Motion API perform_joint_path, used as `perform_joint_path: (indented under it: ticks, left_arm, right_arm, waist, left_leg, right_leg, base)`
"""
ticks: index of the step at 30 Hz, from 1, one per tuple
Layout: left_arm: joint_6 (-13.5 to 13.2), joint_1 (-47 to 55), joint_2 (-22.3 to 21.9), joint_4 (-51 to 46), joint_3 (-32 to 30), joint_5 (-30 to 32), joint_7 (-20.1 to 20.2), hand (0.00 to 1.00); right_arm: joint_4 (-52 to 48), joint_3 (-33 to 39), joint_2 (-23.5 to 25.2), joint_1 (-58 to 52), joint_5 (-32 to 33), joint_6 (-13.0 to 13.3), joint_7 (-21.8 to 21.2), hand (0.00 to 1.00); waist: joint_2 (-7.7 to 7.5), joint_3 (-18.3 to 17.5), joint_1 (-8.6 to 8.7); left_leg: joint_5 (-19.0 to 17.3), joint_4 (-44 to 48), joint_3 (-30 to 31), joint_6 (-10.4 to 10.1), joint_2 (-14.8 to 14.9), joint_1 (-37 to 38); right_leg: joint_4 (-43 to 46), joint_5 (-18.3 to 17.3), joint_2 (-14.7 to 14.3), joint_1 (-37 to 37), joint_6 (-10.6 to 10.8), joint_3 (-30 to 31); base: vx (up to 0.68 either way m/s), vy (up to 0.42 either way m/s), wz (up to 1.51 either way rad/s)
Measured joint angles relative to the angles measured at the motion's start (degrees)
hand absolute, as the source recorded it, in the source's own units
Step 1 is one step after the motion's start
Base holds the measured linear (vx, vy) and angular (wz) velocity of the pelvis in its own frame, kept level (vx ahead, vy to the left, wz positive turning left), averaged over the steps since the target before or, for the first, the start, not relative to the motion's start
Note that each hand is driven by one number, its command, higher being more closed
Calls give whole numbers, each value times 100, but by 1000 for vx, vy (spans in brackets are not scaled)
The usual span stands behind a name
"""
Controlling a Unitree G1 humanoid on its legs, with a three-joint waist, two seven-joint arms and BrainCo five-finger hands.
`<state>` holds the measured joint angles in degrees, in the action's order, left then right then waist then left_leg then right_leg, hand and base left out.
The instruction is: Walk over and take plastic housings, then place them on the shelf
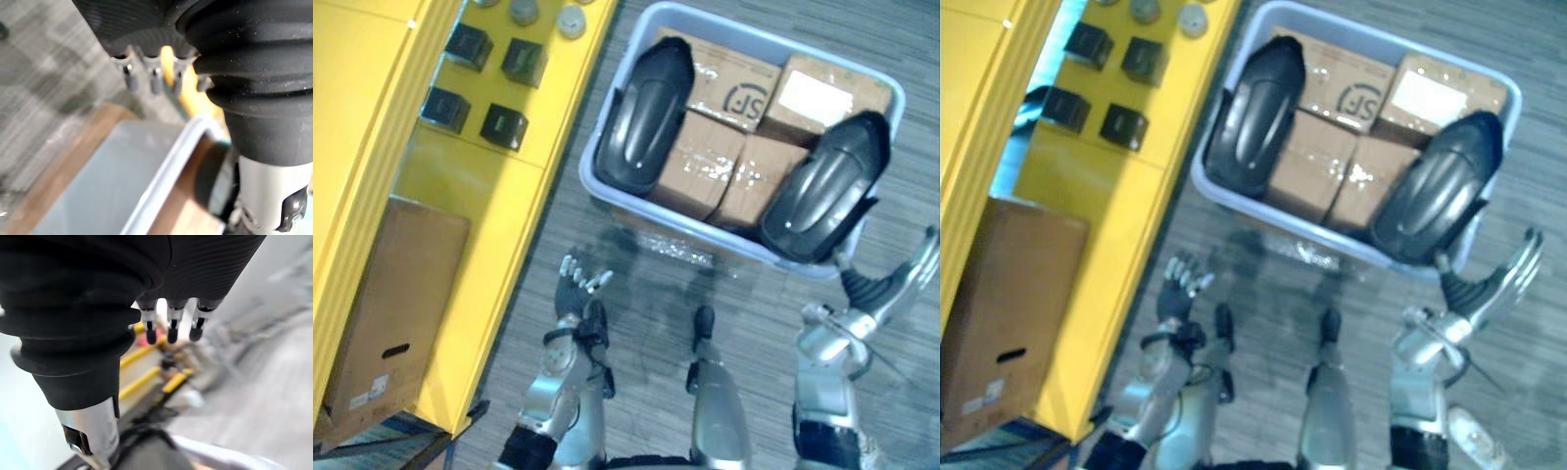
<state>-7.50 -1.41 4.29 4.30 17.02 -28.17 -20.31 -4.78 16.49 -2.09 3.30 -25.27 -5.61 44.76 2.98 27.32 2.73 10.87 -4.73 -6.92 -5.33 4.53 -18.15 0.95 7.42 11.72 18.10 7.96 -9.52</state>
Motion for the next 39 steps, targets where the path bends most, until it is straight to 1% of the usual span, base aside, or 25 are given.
perform_joint_path:
  ticks: [1, 2, 3, 4, 5, 6, 7, 8, 11, 14, 20, 23, 28, 33, 39]
  left_arm:
    - [0, 41, -23, -10, 2, 0, -3, 0]
    - [0, 79, 8, -50, 110, -2, -5, 0]
    - [0, 85, 29, -61, 171, -1, -4, 0]
    - [0, 102, 37, -81, 242, 4, 4, 0]
    - [1, 106, 26, -83, 262, 5, 4, 0]
    - [0, 104, 28, -83, 366, 11, 10, 0]
    - [0, 104, 28, -82, 409, 16, 14, 0]
    - [2, 102, 7, -81, 465, 59, 44, 0]
    - [1, 65, -27, -81, 592, 170, 73, 0]
    - [1, 62, -30, -74, 668, 172, 84, 0]
    - [9, 65, -30, -37, 694, 171, 135, 0]
    - [14, 69, -20, -27, 709, 172, 140, 0]
    - [32, 71, -13, -24, 911, 172, 178, 0]
    - [46, 69, -9, -23, 904, 172, 215, 0]
    - [47, 69, -18, -22, 907, 172, 300, 0]
  right_arm:
    - [157, 23, 16, 57, 167, 92, 0, 0]
    - [586, 146, 10, 321, 492, 208, 8, 0]
    - [773, 217, 12, 439, 596, 222, 12, 0]
    - [1140, 337, 6, 670, 897, 300, 17, 0]
    - [1314, 387, -7, 782, 1005, 320, 19, 0]
    - [1778, 526, -55, 1064, 1339, 386, 21, 0]
    - [1971, 573, -89, 1171, 1433, 411, 21, 0]
    - [2380, 635, -201, 1392, 1744, 463, 20, 0]
    - [2850, 724, -388, 1697, 2182, 542, 9, 0]
    - [3336, 724, -625, 2080, 2587, 580, -9, 0]
    - [4173, 730, -1133, 2527, 2880, 582, -153, 0]
    - [4354, 734, -1320, 2702, 2909, 579, -226, 0]
    - [4346, 947, -1436, 2825, 2896, 579, -186, 0]
    - [4059, 964, -1471, 2835, 2832, 577, 19, 0]
    - [3902, 1061, -1583, 2846, 2729, 578, 48, 0]
  waist:
    - [0, 0, 0]
    - [-1, 0, -26]
    - [-1, 0, -38]
    - [-1, 0, -49]
    - [-1, 0, -51]
    - [-1, 0, -60]
    - [-1, 0, -67]
    - [0, 0, -97]
    - [0, 0, -201]
    - [0, 0, -205]
    - [1, 0, -221]
    - [3, -1, -224]
    - [6, -4, -226]
    - [15, -9, -228]
    - [80, -47, -228]
  left_leg:
    - [0, 0, -15, -1, 18, 0]
    - [-8, 0, -34, -15, 46, 4]
    - [-14, 0, -38, -28, 56, 8]
    - [-20, 0, -42, -40, 64, 13]
    - [-21, 1, -42, -41, 69, 13]
    - [-20, 1, -41, -38, 74, 14]
    - [-19, 1, -43, -38, 73, 16]
    - [-20, 2, -56, -38, 70, 26]
    - [-25, 2, -95, -39, 66, 56]
    - [-32, 1, -89, -32, 55, 89]
    - [-19, -3, 32, -37, 42, 96]
    - [-4, -3, 73, -45, 39, 81]
    - [16, -3, 178, -33, 55, 73]
    - [15, -2, 191, -33, 53, 65]
    - [15, -2, 219, -33, 39, 39]
  right_leg:
    - [-34, 25, -23, 0, -11, 20]
    - [-56, 46, -58, 3, -14, 47]
    - [-56, 49, -71, 3, -17, 52]
    - [-53, 66, -94, 3, -3, 59]
    - [-52, 71, -102, 3, -2, 61]
    - [-50, 78, -111, 3, -11, 81]
    - [-48, 79, -111, 3, -12, 89]
    - [-45, 109, -110, 1, -10, 107]
    - [-37, 110, -109, -6, -11, 151]
    - [-1, 107, -98, -26, -8, 160]
    - [155, -6, -75, -30, 41, 104]
    - [155, -33, -67, -42, 62, 62]
    - [152, -40, -61, -115, 59, -55]
    - [152, -33, -60, -116, 50, -77]
    - [152, -36, -61, -110, 47, -103]
  base:
    - [3, -44, -13]
    - [4, -52, -11]
    - [6, -49, -9]
    - [6, -30, -3]
    - [12, -36, -3]
    - [0, 0, 0]
    - [0, 0, 0]
    - [0, 0, 0]
    - [20, -17, -5]
    - [0, 0, 0]
    - [-42, 0, 8]
    - [-34, -8, 6]
    - [-11, -15, 11]
    - [1, -4, 1]
    - [0, 0, 0]
